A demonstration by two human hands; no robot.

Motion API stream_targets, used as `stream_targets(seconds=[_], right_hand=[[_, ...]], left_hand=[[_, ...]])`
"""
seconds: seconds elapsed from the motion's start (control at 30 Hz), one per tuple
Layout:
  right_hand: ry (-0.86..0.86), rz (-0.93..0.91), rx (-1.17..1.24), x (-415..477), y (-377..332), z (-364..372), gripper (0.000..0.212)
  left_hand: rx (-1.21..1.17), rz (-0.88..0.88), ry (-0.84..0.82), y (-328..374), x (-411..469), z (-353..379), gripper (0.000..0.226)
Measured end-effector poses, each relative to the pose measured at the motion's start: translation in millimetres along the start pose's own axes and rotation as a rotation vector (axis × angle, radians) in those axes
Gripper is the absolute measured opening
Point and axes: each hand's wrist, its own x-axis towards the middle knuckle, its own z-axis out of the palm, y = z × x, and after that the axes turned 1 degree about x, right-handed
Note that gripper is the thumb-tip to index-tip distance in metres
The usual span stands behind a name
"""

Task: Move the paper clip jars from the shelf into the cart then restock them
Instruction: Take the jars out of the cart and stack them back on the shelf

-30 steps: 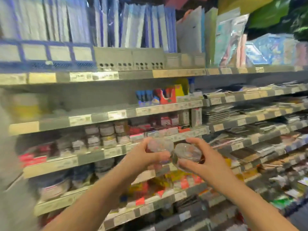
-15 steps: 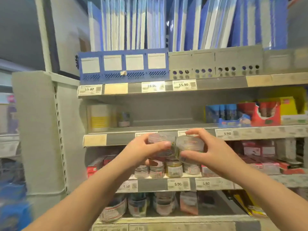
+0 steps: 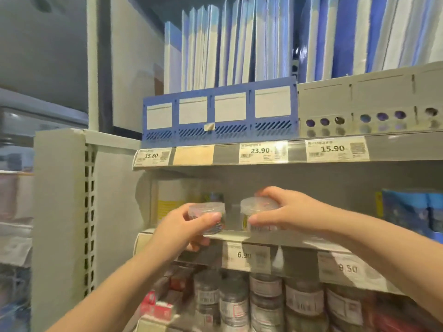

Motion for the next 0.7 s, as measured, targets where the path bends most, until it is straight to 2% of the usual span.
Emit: stream_targets(seconds=[0.07, 0.13, 0.27, 0.37, 0.53, 0.7], right_hand=[[-0.084, 0.011, -0.105, 29.8, 1.7, 3.5, 0.079], [-0.159, 0.056, -0.142, 58.1, 6.1, 10.6, 0.079], [-0.201, 0.152, -0.002, 108.5, 12.5, 33.0, 0.048], [-0.287, 0.194, 0.006, 136.5, 8.5, 45.7, 0.038], [-0.332, 0.273, -0.007, 167.5, 8.2, 66.4, 0.061], [-0.251, 0.194, -0.072, 180.6, 10.0, 81.3, 0.058]], left_hand=[[0.148, 0.067, 0.072, -4.9, 12.5, -4.8, 0.019], [0.202, 0.095, 0.117, -9.5, 25.7, -9.4, 0.021], [0.368, 0.074, 0.208, -18.4, 51.9, -17.7, 0.040], [0.428, 0.015, 0.299, -24.7, 65.5, -20.4, 0.041], [0.410, -0.015, 0.343, -34.4, 78.8, -19.3, 0.037], [0.401, 0.025, 0.356, -45.1, 79.6, -19.1, 0.054]])
